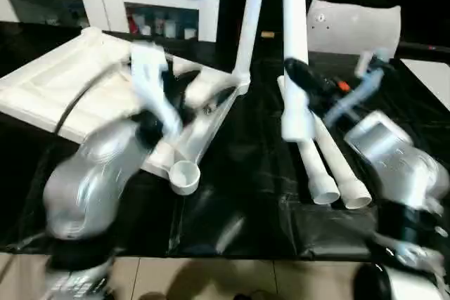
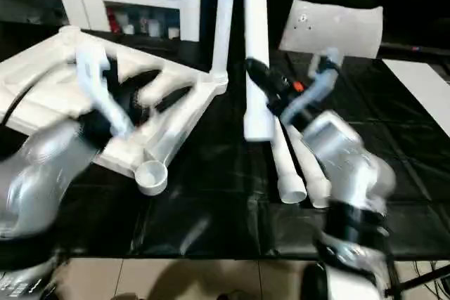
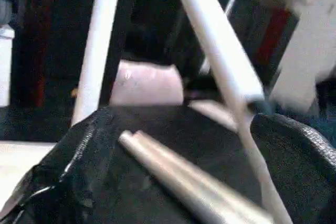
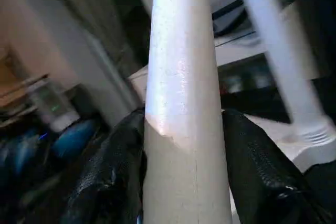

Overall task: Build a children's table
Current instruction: Pick table leg

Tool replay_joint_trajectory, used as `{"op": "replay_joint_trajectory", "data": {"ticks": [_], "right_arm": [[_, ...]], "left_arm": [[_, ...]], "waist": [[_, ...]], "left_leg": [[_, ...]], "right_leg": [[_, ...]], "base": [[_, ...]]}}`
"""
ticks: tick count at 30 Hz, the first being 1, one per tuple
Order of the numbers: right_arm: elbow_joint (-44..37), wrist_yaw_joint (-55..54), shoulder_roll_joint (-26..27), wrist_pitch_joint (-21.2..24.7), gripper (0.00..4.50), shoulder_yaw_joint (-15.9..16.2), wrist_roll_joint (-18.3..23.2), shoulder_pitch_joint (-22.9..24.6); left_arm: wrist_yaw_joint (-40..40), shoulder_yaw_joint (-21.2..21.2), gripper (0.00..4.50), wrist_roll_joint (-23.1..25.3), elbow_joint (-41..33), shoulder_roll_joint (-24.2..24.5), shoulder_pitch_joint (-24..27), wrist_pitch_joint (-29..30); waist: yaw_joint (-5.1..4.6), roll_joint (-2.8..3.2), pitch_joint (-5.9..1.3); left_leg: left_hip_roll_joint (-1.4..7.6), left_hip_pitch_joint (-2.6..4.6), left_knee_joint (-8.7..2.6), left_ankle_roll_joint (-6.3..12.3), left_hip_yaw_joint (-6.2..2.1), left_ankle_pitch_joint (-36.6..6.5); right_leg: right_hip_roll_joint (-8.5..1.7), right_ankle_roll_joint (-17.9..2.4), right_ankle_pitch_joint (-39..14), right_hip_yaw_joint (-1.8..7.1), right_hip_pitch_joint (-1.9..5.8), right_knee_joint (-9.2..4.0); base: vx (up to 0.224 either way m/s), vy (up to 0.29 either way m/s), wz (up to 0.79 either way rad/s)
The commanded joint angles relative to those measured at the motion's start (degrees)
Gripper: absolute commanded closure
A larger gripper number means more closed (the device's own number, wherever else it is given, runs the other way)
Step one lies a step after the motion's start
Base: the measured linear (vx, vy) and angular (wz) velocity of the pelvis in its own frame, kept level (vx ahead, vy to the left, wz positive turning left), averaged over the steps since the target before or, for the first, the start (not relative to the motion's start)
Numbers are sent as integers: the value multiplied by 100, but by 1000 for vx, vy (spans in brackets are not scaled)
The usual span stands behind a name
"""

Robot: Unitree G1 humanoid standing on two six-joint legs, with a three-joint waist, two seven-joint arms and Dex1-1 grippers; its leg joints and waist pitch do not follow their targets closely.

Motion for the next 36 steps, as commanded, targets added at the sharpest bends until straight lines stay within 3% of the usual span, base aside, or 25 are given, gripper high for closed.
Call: {"op": "replay_joint_trajectory", "data": {"ticks": [1, 4, 9, 13, 16, 20, 21, 22, 24, 26, 28, 30, 33, 34, 36], "right_arm": [[-239, 262, -91, 103, 266, 110, 228, 22], [-353, 486, -144, 161, 266, 264, 369, 110], [-491, 704, -189, 207, 267, 448, 523, 222], [-655, 865, -230, 248, 267, 617, 611, 336], [-753, 928, -261, 272, 267, 716, 643, 400], [-881, 1025, -333, 292, 267, 886, 630, 487], [-945, 1054, -395, 231, 267, 1037, 529, 538], [-1027, 1095, -496, 97, 267, 1278, 311, 600], [-1118, 1112, -613, -86, 267, 1579, 10, 661], [-1170, 1107, -666, -170, 267, 1746, -140, 682], [-1192, 1105, -691, -202, 267, 1808, -179, 692], [-1205, 1109, -734, -293, 267, 1928, -305, 703], [-1143, 875, -800, -767, 267, 2354, -929, 650], [-1116, 812, -808, -903, 268, 2443, -1076, 629], [-1062, 655, -788, -1092, 268, 2530, -1303, 586]], "left_arm": [[126, 173, 0, -374, 137, -132, -201, 178], [137, 297, 0, -761, 214, -322, -471, 339], [51, 257, 0, -1179, 185, -510, -587, 648], [112, 111, 0, -1182, 217, -558, -581, 743], [174, 129, 0, -1274, 273, -622, -600, 773], [260, 170, 0, -1355, 376, -714, -640, 786], [314, 206, 0, -1403, 426, -768, -665, 789], [385, 292, 28, -1532, 472, -875, -697, 784], [453, 387, 35, -1677, 492, -995, -726, 746], [490, 440, 35, -1770, 488, -1067, -729, 739], [518, 460, 75, -1817, 489, -1092, -732, 747], [558, 453, 78, -1808, 480, -1103, -729, 741], [828, 445, 78, -1758, 499, -1154, -730, 812], [935, 457, 117, -1744, 511, -1174, -735, 836], [1099, 457, 120, -1665, 517, -1184, -733, 854]], "waist": [[51, -31, -369], [74, -26, -376], [121, -30, -390], [150, -30, -395], [154, -45, -388], [167, -53, -375], [160, -37, -377], [164, -47, -373], [167, -62, -374], [164, -60, -374], [156, -65, -373], [149, -66, -372], [150, -58, -370], [140, -63, -364], [137, -52, -369]], "left_leg": [[-16, -98, -356, 162, 156, -628], [7, -86, -358, 179, 147, -574], [37, -77, -365, 173, 151, -430], [55, -85, -377, 188, 142, -303], [44, -96, -373, 174, 151, -320], [37, -98, -376, 155, 150, -426], [40, -99, -381, 148, 143, -456], [29, -106, -370, 139, 151, -463], [30, -117, -369, 121, 143, -458], [27, -113, -369, 127, 142, -500], [32, -115, -369, 142, 140, -500], [35, -116, -370, 168, 137, -501], [49, -115, -370, 130, 132, -495], [35, -114, -371, 131, 140, -534], [37, -115, -369, 114, 132, -555]], "right_leg": [[-345, -342, -2029, 265, 371, -525], [-349, -292, -2097, 253, 350, -545], [-348, -380, -1767, 261, 343, -511], [-354, -466, -1430, 263, 369, -485], [-360, -449, -1484, 264, 379, -500], [-371, -249, -1871, 260, 374, -553], [-372, -218, -1939, 256, 368, -557], [-368, -173, -1985, 251, 370, -576], [-372, -121, -2030, 247, 372, -590], [-370, -90, -2122, 245, 363, -591], [-365, -74, -2101, 245, 359, -592], [-358, -83, -2021, 244, 354, -580], [-368, -99, -1994, 244, 346, -573], [-361, -91, -2055, 243, 347, -584], [-360, -65, -2067, 245, 348, -576]], "base": [[0, 0, 0], [0, 0, 0], [0, 0, 0], [0, 0, 0], [0, 0, 0], [0, 0, 0], [0, 0, 0], [0, 0, 0], [0, 0, 0], [0, 0, 0], [0, 0, 0], [0, 0, 0], [0, 0, 0], [0, 0, 0], [0, 0, 0]]}}
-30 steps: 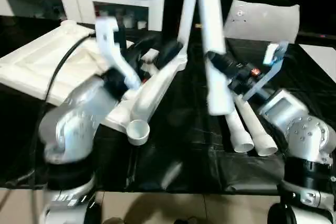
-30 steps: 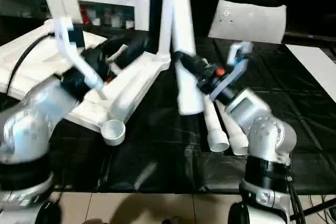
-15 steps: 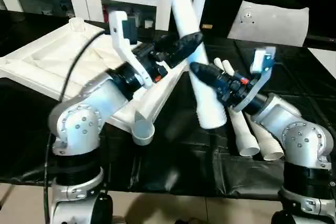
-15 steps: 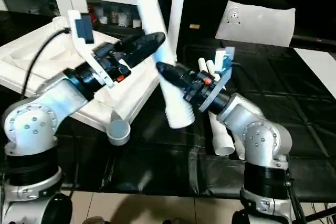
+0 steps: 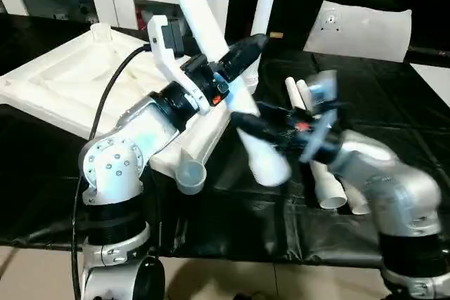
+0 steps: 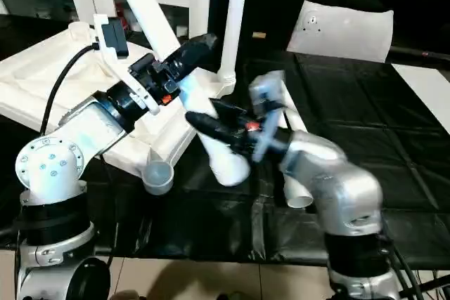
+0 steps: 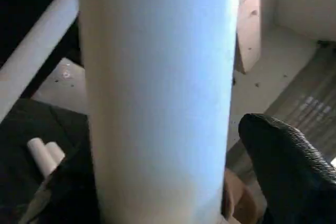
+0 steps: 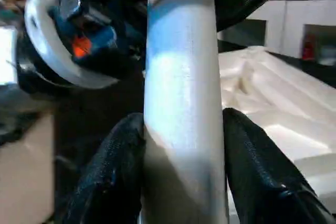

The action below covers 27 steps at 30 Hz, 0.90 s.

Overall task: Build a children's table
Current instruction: Pick table leg

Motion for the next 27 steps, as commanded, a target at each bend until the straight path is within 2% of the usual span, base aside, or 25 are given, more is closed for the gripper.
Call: {"op": "replay_joint_trajectory", "data": {"ticks": [1, 3, 4, 7, 8, 9, 15, 19, 27], "right_arm": [[111, -226, -16, -218, 268, 147, -340, -91], [119, -250, -6, -254, 268, 158, -370, -97], [120, -291, 32, -274, 268, 157, -386, -109], [130, -353, 85, -397, 268, 229, -471, -105], [130, -353, 85, -397, 268, 229, -471, -105], [134, -369, 101, -475, 268, 294, -530, -83], [155, -419, 150, -574, 268, 348, -595, -77], [160, -451, 177, -615, 268, 369, -634, -88], [202, -512, 156, -652, 268, 389, -682, -111]], "left_arm": [[205, -163, 120, 84, -31, -77, -110, 61], [241, -175, 120, 131, -37, -70, -104, 50], [217, -273, 158, 285, -79, -8, -68, -25], [254, -425, 164, 474, -164, 56, 9, -161], [254, -425, 181, 474, -164, 56, 9, -161], [261, -605, 201, 675, -221, 143, 61, -237], [341, -731, 249, 845, -268, 135, 88, -363], [352, -744, 265, 977, -241, 111, 64, -496], [301, -700, 268, 1033, -175, 255, -19, -571]], "waist": [[11, -7, -376], [4, -15, -369], [4, -16, -376], [4, -9, -384], [-1, -12, -382], [4, -19, -395], [-4, -3, -402], [-6, -10, -409], [-1, -1, -421]], "left_leg": [[41, -68, -369, 87, 130, -543], [31, -61, -368, 111, 133, -584], [31, -60, -365, 114, 132, -583], [52, -57, -374, 112, 122, -588], [48, -62, -372, 112, 124, -578], [55, -65, -372, 109, 118, -515], [57, -60, -368, 93, 125, -530], [56, -62, -362, 90, 129, -505], [53, -58, -354, 89, 129, -430]], "right_leg": [[-353, -77, -2051, 266, 348, -511], [-344, -45, -2085, 265, 342, -518], [-345, -42, -2077, 265, 345, -513], [-351, -53, -1954, 267, 340, -500], [-348, -61, -1916, 270, 343, -493], [-353, -103, -1781, 275, 356, -469], [-355, -173, -1714, 282, 359, -462], [-352, -228, -1584, 286, 366, -442], [-351, -309, -1381, 293, 378, -413]], "base": [[0, 0, 0], [0, 0, 0], [0, 0, 0], [0, 0, 0], [0, 0, 0], [0, 0, 0], [0, 0, 0], [0, 0, 0], [0, 0, 0]]}}
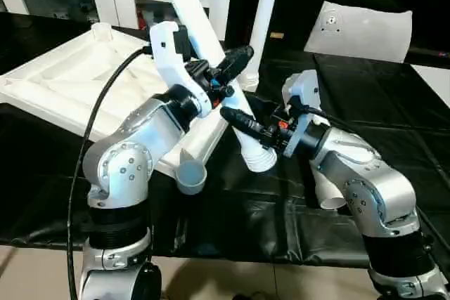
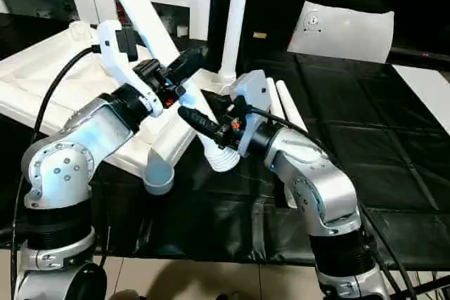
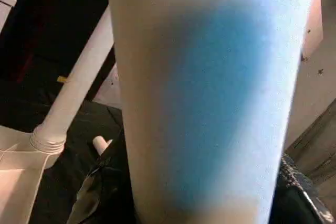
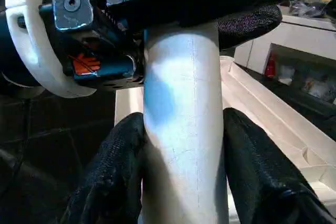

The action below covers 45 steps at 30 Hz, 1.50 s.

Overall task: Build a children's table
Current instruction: Pick table leg

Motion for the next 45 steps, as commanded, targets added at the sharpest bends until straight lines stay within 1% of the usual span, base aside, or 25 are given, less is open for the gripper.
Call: {"op": "replay_joint_trajectory", "data": {"ticks": [1, 2, 3, 4, 7, 8, 10, 11, 12, 13, 15, 16, 17, 18, 19, 20, 23, 25, 26, 27, 32, 36, 38, 41, 45], "right_arm": [[99, -84, 28, 206, 233, -97, 155, -35], [135, -122, 86, 243, 212, -198, 243, -57], [163, -146, 133, 293, 198, -295, 334, -80], [155, -126, 135, 383, 198, -364, 430, -97], [84, -29, -27, 553, 154, -582, 637, -203], [79, 4, -65, 583, 154, -663, 719, -248], [122, -16, -169, 714, 141, -939, 917, -432], [116, 36, -269, 886, 141, -1110, 1128, -538], [104, 116, -383, 1070, 115, -1256, 1333, -628], [104, 193, -452, 1145, 115, -1316, 1432, -668], [126, 412, -624, 1275, 94, -1432, 1651, -762], [140, 517, -705, 1341, 94, -1485, 1763, -804], [172, 614, -794, 1415, 78, -1532, 1871, -850], [228, 852, -991, 1589, 67, -1570, 2048, -906], [242, 930, -1061, 1652, 60, -1575, 2102, -921], [242, 930, -1061, 1652, 53, -1575, 2102, -921], [331, 1228, -1380, 1892, 29, -1461, 2108, -975], [393, 1332, -1504, 1893, 5, -1366, 2013, -990], [492, 1483, -1665, 1835, 5, -1220, 1871, -1016], [546, 1517, -1711, 1841, 0, -1177, 1855, -1045], [595, 1779, -1806, 1968, 0, -1058, 2030, -1184], [528, 1964, -1812, 2090, 0, -936, 2138, -1162], [491, 2111, -1808, 2079, 0, -685, 2100, -1075], [505, 2165, -1798, 2011, 0, -501, 1982, -1043], [464, 2262, -1778, 1821, 0, -49, 1623, -996]], "left_arm": [[-37, -60, 268, 91, -31, 68, -172, -113], [-80, -54, 268, 109, -6, 127, -206, -111], [-124, -45, 268, 125, 18, 185, -239, -108], [-163, -32, 268, 125, 37, 231, -267, -100], [-553, 39, 270, 18, 160, 599, -462, -11], [-645, 58, 271, -18, 198, 675, -509, 9], [-962, 155, 271, -208, 321, 883, -658, 90], [-1201, 218, 271, -365, 395, 1016, -750, 163], [-1458, 249, 271, -495, 466, 1159, -833, 224], [-1613, 246, 271, -560, 498, 1241, -873, 268], [-1996, 219, 271, -675, 573, 1424, -975, 355], [-2168, 205, 271, -713, 612, 1505, -1029, 376], [-2352, 196, 271, -784, 668, 1594, -1096, 429], [-2661, 154, 271, -826, 775, 1742, -1231, 446], [-2769, 129, 271, -833, 825, 1799, -1281, 444], [-2769, 129, 271, -833, 825, 1799, -1281, 444], [-3206, 3, 271, -878, 969, 1983, -1445, 444], [-3364, -52, 271, -884, 1015, 2042, -1513, 443], [-3608, -123, 271, -898, 1098, 2104, -1629, 448], [-3725, -166, 271, -896, 1135, 2129, -1684, 447], [-4150, -306, 271, -880, 1287, 2205, -1805, 437], [-4354, -477, 271, -816, 1305, 2248, -1840, 405], [-4495, -643, 271, -753, 1288, 2230, -1855, 371], [-4576, -741, 271, -685, 1275, 2215, -1863, 338], [-4684, -944, 271, -533, 1312, 2146, -1884, 245]], "waist": [[4, 10, -410], [-6, -9, -409], [-6, 3, -406], [-13, 13, -406], [-3, 18, -412], [-4, 15, -408], [-1, 7, -415], [0, 7, -416], [15, 12, -429], [21, 19, -427], [24, 30, -429], [26, 22, -433], [34, 26, -439], [34, 17, -432], [41, 22, -434], [39, 18, -428], [50, 8, -411], [66, 5, -417], [69, -4, -419], [78, -13, -424], [106, -12, -439], [138, -5, -436], [156, -4, -431], [172, -5, -430], [178, -10, -427]], "left_leg": [[52, -47, -361, 89, 135, -443], [52, -48, -363, 98, 135, -442], [43, -42, -363, 113, 138, -462], [43, -36, -369, 106, 131, -490], [44, -29, -365, 69, 128, -462], [40, -26, -363, 70, 132, -450], [25, -19, -355, 67, 137, -347], [29, -18, -355, 57, 141, -327], [21, -16, -347, 49, 144, -227], [26, -9, -346, 41, 145, -207], [32, -12, -349, 54, 150, -177], [28, -8, -348, 64, 153, -176], [29, -8, -346, 72, 151, -171], [22, -14, -347, 85, 158, -217], [26, -1, -346, 82, 156, -259], [34, -12, -348, 69, 153, -303], [31, -11, -347, 28, 162, -416], [32, -10, -345, 22, 167, -416], [34, -20, -341, 7, 165, -414], [28, -18, -340, 13, 168, -399], [47, -24, -333, 23, 164, -301], [58, -16, -336, 18, 166, -294], [58, -11, -339, 3, 169, -345], [66, -4, -345, -23, 168, -374], [60, -27, -347, -74, 163, -413]], "right_leg": [[-350, -319, -1404, 295, 376, -415], [-344, -319, -1402, 296, 378, -412], [-347, -317, -1441, 295, 369, -421], [-344, -301, -1511, 291, 365, -424], [-340, -277, -1432, 293, 377, -409], [-342, -275, -1420, 295, 372, -410], [-332, -310, -1329, 299, 374, -380], [-334, -321, -1296, 301, 374, -377], [-330, -382, -1154, 306, 391, -348], [-328, -412, -1083, 306, 385, -337], [-337, -534, -950, 304, 393, -327], [-334, -557, -939, 300, 401, -332], [-341, -586, -917, 300, 409, -325], [-344, -634, -987, 298, 417, -344], [-341, -636, -1041, 296, 414, -342], [-352, -634, -1125, 298, 421, -344], [-366, -601, -1485, 291, 410, -385], [-368, -549, -1620, 294, 405, -401], [-374, -543, -1659, 285, 408, -404], [-368, -522, -1690, 281, 410, -413], [-374, -642, -1456, 286, 413, -369], [-375, -740, -1336, 285, 412, -349], [-383, -716, -1432, 283, 413, -367], [-387, -680, -1520, 284, 402, -376], [-397, -561, -1716, 280, 408, -396]], "base": [[0, 0, 0], [0, 0, 0], [0, 0, 0], [0, 0, 0], [0, 0, 0], [0, 0, 0], [0, 0, 0], [0, 0, 0], [0, 0, 0], [0, 0, 0], [0, 0, 0], [0, 0, 0], [0, 0, 0], [0, 0, 0], [0, 0, 0], [0, 0, 0], [0, 0, 0], [0, 0, 0], [0, 0, 0], [0, 0, 0], [0, 0, 0], [0, 0, 0], [0, 0, 0], [0, 0, 0], [0, 0, 0]]}}
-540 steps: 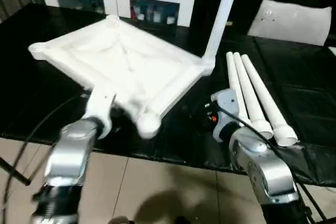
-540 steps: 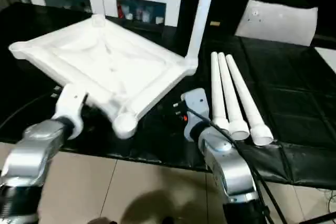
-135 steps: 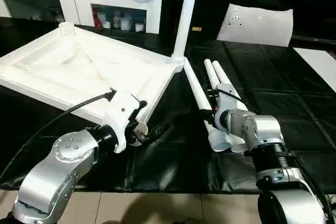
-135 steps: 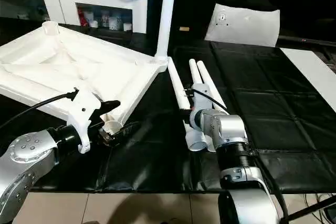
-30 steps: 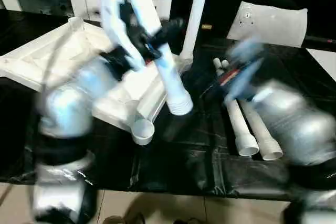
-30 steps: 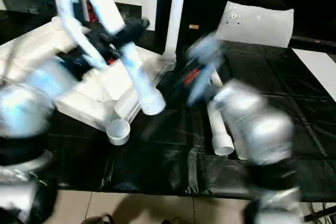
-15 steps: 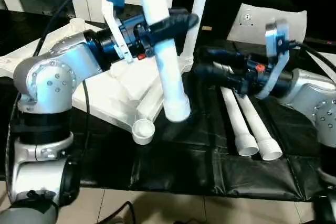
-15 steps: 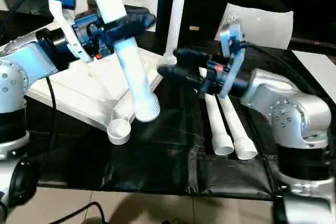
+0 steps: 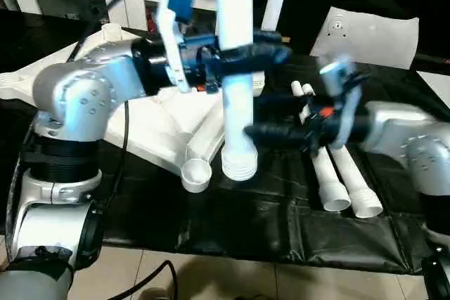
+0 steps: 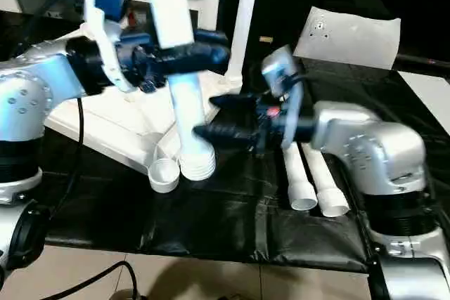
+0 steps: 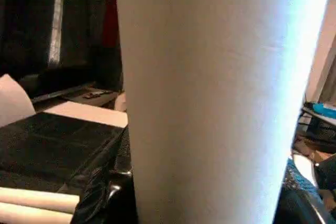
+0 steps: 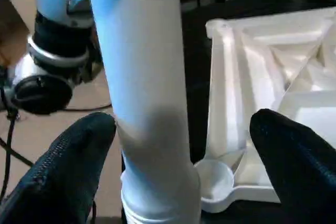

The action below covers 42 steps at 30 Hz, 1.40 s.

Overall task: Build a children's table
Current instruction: Pick table leg

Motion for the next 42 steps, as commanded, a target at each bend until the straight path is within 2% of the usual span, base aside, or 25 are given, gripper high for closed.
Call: {"op": "replay_joint_trajectory", "data": {"ticks": [1, 5, 6, 8, 11, 12, 26, 32, 40, 42], "right_arm": [[-92, 81, -54, -97, 0, 169, -153, 75], [-77, 111, -28, -266, 34, 637, -451, 137], [-56, 105, -12, -279, 37, 663, -481, 139], [-42, 100, 18, -289, 73, 676, -496, 137], [-33, 131, 59, -297, 84, 671, -474, 135], [-47, 166, 86, -288, 98, 667, -416, 136], [-72, 330, 143, -209, 222, 729, -367, 239], [-56, 276, 196, -199, 247, 730, -383, 278], [-69, 230, 268, -200, 251, 703, -407, 329], [-73, 213, 283, -203, 251, 694, -409, 342]], "left_arm": [[-87, -152, 271, 89, 7, -43, -130, -74], [-274, -391, 271, 171, -73, -87, -105, -130], [-302, -418, 271, 178, -91, -88, -100, -127], [-342, -466, 271, 175, -135, -83, -91, -110], [-409, -539, 271, 184, -186, -78, -79, -94], [-446, -591, 271, 192, -214, -82, -66, -87], [-637, -736, 271, 264, -260, -111, -89, -133], [-643, -752, 271, 301, -284, -119, -86, -144], [-409, -606, 271, 296, -176, -272, -178, -122], [-369, -571, 215, 253, -160, -299, -198, -70]], "waist": [[7, 19, -414], [7, 19, -420], [2, 14, -421], [0, 17, -420], [4, 16, -422], [4, 30, -419], [6, 24, -425], [5, 29, -423], [12, 40, -426], [13, 42, -429]], "left_leg": [[57, -45, -356, -76, 157, -439], [61, -51, -356, -67, 150, -407], [60, -49, -354, -69, 154, -402], [63, -47, -356, -70, 152, -434], [63, -49, -352, -57, 152, -446], [61, -47, -354, -50, 151, -454], [68, -44, -353, -42, 150, -425], [66, -42, -354, -61, 149, -465], [65, -46, -349, -62, 150, -453], [63, -48, -351, -57, 146, -457]], "right_leg": [[-389, -534, -1743, 278, 392, -418], [-386, -524, -1685, 279, 394, -407], [-388, -538, -1662, 280, 392, -407], [-389, -561, -1656, 280, 392, -400], [-389, -567, -1646, 282, 399, -397], [-386, -567, -1655, 278, 394, -404], [-388, -603, -1579, 282, 399, -396], [-390, -615, -1599, 281, 400, -396], [-388, -630, -1536, 281, 403, -392], [-388, -635, -1540, 278, 407, -392]], "base": [[0, 0, 0], [0, 0, 0], [0, 0, 0], [0, 0, 0], [0, 0, 0], [0, 0, 0], [0, 0, 0], [0, 0, 0], [0, 0, 0], [0, 0, 0]]}}
